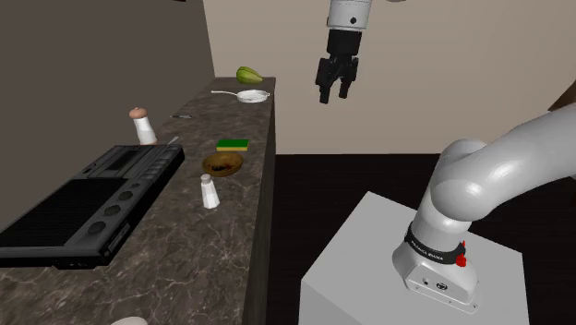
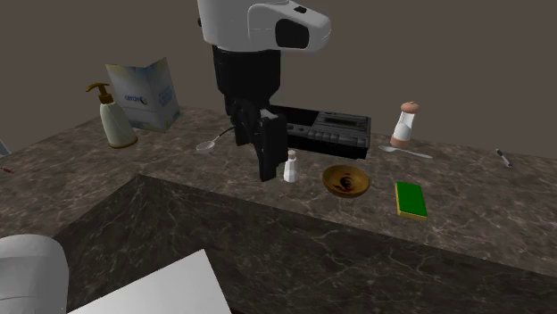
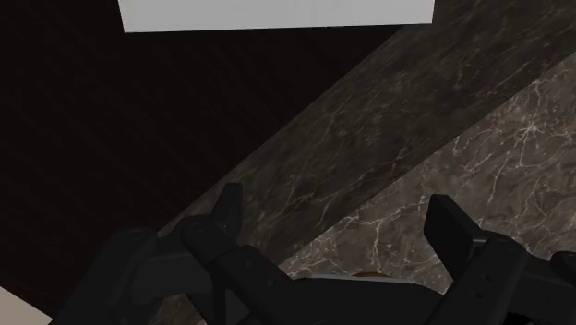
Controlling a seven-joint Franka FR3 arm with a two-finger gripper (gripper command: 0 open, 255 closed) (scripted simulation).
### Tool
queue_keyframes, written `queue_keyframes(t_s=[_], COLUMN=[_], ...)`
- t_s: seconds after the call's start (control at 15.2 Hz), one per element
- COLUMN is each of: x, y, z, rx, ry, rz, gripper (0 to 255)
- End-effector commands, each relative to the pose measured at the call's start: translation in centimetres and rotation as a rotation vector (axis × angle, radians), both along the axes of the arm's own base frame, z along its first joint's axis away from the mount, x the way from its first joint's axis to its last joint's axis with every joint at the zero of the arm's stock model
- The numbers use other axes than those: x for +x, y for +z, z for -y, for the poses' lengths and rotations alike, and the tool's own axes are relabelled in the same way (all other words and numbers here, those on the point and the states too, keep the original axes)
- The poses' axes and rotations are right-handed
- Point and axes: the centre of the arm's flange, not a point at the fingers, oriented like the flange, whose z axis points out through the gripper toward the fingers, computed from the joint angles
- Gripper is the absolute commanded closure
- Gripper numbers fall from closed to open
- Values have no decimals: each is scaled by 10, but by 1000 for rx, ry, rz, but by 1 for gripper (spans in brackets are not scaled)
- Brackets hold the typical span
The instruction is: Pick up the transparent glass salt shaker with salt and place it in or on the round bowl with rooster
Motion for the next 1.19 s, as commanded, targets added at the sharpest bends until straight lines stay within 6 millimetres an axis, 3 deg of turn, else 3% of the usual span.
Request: queue_keyframes(t_s=[0.0, 1.12], x=[0, 140], y=[0, -99], z=[0, -148], rx=[0, -18], ry=[0, 14], rz=[0, -1], gripper=[0, 0])
